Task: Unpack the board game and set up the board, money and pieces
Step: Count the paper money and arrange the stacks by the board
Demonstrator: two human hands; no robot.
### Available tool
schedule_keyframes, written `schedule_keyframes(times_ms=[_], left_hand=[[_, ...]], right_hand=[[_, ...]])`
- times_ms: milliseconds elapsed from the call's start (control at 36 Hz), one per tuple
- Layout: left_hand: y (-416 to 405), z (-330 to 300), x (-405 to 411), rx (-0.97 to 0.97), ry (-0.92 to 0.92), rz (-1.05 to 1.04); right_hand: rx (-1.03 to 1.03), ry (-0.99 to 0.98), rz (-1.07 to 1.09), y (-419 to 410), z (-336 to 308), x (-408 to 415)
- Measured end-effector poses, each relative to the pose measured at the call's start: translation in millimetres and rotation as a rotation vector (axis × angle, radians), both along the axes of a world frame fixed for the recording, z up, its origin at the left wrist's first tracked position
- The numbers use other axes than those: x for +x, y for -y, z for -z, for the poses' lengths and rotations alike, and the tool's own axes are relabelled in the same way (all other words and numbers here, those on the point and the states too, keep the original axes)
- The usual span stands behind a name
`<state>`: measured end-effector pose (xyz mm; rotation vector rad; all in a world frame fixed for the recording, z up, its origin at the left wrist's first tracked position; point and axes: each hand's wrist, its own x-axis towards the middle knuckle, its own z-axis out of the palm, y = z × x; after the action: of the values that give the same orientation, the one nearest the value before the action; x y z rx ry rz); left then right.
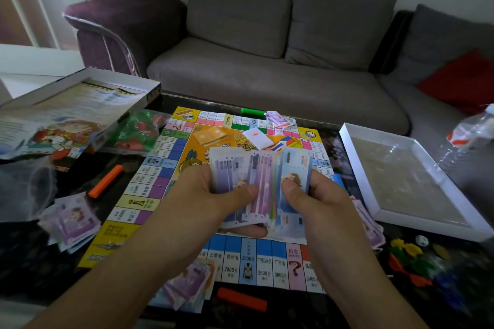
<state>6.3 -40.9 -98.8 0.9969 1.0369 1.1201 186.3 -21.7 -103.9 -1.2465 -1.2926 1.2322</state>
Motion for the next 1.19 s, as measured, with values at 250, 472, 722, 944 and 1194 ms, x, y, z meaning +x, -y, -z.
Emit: schedule_keyframes(times_ms=[250, 472, 722, 944, 1194], left_hand=[[-2, -1, 4, -0.008, -0.056, -0.053], [-1, -1, 6, -0.006, -0.034, -0.035], [0, 0, 3, -0.028, 0.003, -0.024], [2, -2, 7, 0.064, -0.145, -0.139], [0, -1, 4, 0.028, -0.122, -0.185]], right_hand=[[0.008, -0.046, -0.006, -3, -2, 7], [0.02, -0.048, -0.002, -1, -1, 10], [-0.103, -0.165, -0.014, -8, 7, 12], [-0.071, -0.107, 0.026, -8, 6, 15], [-0.065, -0.103, 0.049, -8, 2, 20]])
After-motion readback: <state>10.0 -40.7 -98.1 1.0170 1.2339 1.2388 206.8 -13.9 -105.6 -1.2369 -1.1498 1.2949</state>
